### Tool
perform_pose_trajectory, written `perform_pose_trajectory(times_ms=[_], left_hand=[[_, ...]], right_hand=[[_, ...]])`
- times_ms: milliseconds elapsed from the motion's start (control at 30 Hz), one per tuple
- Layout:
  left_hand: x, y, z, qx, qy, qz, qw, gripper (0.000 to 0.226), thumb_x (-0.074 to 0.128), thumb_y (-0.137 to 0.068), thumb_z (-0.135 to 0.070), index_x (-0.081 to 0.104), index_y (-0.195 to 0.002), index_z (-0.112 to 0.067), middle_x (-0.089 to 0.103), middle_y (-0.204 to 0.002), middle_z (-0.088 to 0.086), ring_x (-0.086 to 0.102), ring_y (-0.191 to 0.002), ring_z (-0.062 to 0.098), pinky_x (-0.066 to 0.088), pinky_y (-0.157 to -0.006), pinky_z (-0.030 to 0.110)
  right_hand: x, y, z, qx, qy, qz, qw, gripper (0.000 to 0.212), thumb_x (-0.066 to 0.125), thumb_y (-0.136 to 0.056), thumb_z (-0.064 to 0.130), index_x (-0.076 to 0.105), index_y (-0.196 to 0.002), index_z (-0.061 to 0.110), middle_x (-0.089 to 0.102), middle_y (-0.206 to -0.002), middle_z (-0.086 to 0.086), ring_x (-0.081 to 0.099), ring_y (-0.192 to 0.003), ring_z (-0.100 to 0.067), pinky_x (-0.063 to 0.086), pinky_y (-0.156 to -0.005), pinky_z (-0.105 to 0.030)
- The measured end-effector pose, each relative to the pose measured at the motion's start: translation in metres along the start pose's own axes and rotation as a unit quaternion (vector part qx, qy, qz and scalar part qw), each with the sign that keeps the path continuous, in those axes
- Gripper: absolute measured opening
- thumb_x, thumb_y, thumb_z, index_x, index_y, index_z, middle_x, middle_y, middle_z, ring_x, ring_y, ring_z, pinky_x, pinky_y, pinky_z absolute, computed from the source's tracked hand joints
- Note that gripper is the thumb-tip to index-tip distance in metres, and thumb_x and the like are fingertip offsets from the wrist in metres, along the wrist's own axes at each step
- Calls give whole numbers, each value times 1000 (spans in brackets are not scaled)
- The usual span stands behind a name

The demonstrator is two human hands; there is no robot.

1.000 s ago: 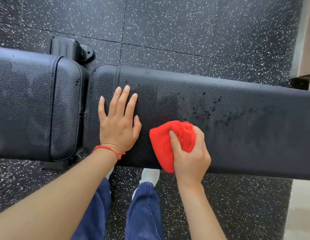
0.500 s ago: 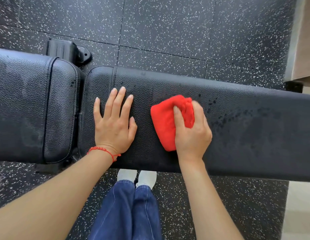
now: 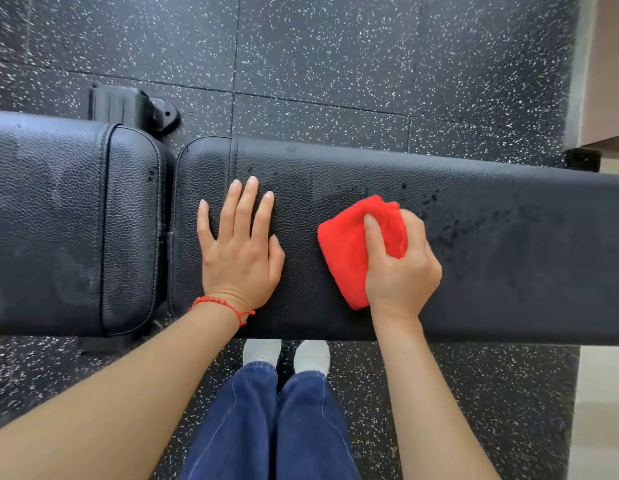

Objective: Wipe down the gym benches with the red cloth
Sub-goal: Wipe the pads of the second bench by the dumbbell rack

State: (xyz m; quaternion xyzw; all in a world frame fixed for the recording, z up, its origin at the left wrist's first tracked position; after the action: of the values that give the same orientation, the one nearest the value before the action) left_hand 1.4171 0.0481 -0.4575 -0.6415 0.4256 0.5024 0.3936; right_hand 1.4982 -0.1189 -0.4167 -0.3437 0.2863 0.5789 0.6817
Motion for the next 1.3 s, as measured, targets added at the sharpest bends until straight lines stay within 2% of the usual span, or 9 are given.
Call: perform_pose_trajectory(times_ms=[167, 333, 500, 667, 833, 1000, 1100, 1200, 1300], left_hand=[[1, 0, -2, 1, 1, 4, 1000, 52, 39, -86, -26, 41, -135, -9, 37, -146, 13, 27, -137, 28, 16, -109, 58], [-2, -1, -1, -3, -3, 8, 1000, 52, 39, -86, -27, 41, -135, -9, 37, -146, 14, 27, -137, 28, 17, -108, 58], [-2, 1, -5, 2, -9, 20, 1000, 51, 39, -87, -24, 42, -135, -6, 37, -145, 16, 27, -136, 30, 18, -107, 60], [-7, 1, -33, -69, 17, -3, 997, 54, 42, -81, -20, 44, -133, -3, 36, -145, 18, 28, -136, 33, 15, -108, 60], [5, -1, -93, 23, 31, 14, 999, 55, 47, -83, -24, 44, -136, -9, 35, -147, 14, 26, -137, 28, 14, -109, 57], [17, -3, -101, 15, -3, 32, 999, 54, 43, -87, -28, 43, -139, -15, 33, -149, 11, 25, -139, 26, 13, -111, 57], [16, -2, -101, 18, -5, 26, 999, 54, 42, -86, -29, 43, -139, -15, 33, -149, 12, 25, -139, 27, 13, -111, 57], [17, -3, -102, 20, -10, 31, 999, 55, 43, -86, -29, 42, -139, -14, 33, -149, 12, 26, -138, 27, 14, -110, 57], [16, -3, -101, 19, -10, 31, 999, 55, 42, -86, -30, 41, -139, -15, 33, -149, 12, 25, -138, 27, 14, -110, 57]], right_hand=[[15, -49, 14, 21, 8, -17, 1000, 40, 62, -79, 48, 64, -105, 17, 71, -87, -8, 64, -81, -33, 34, -69, -31], [6, -28, 3, -1, -3, -2, 1000, 47, 56, -79, 50, 64, -107, 13, 69, -90, -12, 64, -80, -34, 34, -69, -31], [-29, 28, -32, 16, 2, 40, 999, 47, 56, -78, 46, 66, -105, 9, 69, -87, -12, 63, -76, -27, 39, -70, -27], [-43, 38, -53, 14, 0, 61, 998, 44, 58, -77, 45, 68, -100, 9, 70, -83, -9, 57, -77, -15, 40, -67, -24], [-36, -19, -54, -21, 0, 26, 999, 44, 58, -77, 49, 68, -98, 12, 70, -79, -9, 66, -69, -29, 38, -63, -28], [-28, -78, -52, 0, 17, 23, 1000, 42, 60, -79, 52, 65, -104, 18, 70, -84, -9, 64, -80, -34, 43, -66, -35], [-31, -71, -51, -14, 21, 20, 999, 47, 57, -78, 53, 65, -106, 16, 70, -86, -9, 64, -78, -33, 45, -64, -35], [-36, -54, -57, 0, 3, 20, 1000, 48, 53, -79, 50, 65, -107, 12, 69, -85, -10, 64, -75, -32, 38, -66, -30], [-49, -21, -69, 13, 5, 44, 999, 46, 55, -79, 46, 65, -105, 10, 69, -85, -10, 62, -75, -23, 38, -68, -27]])
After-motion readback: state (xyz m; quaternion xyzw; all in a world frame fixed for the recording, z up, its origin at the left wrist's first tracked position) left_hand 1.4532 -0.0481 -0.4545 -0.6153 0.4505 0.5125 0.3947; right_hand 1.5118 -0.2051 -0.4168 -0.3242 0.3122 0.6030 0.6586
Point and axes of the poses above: each hand's wrist, its own y-axis away from the middle knuckle, its own x-axis out of the palm, z = x × y, the point moved 3 cm from there along -y, towards the middle knuckle
